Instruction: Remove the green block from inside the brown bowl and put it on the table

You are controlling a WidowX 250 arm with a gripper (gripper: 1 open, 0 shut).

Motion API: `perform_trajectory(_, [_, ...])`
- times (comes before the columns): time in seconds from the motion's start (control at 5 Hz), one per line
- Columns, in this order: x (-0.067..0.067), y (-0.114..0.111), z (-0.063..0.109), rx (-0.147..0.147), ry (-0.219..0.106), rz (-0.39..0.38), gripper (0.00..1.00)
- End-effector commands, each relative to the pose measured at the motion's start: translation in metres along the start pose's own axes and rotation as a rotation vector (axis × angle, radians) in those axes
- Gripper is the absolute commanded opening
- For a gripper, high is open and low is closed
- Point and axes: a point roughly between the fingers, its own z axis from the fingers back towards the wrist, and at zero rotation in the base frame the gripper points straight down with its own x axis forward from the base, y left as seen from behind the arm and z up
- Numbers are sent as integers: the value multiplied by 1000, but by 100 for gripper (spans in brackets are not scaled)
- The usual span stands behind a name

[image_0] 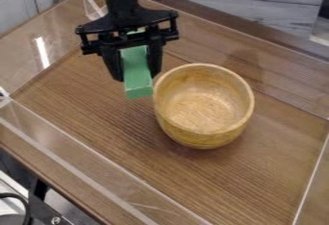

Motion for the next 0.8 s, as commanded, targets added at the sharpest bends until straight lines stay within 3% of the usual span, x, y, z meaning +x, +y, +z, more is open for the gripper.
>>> perform_trajectory(0.0, [2, 2, 11, 0, -60, 18, 0])
perform_trajectory(0.2, [-1, 5, 16, 10, -82, 42, 0])
perform_trajectory(0.6, [-7, -12, 9, 23, -116, -26, 0])
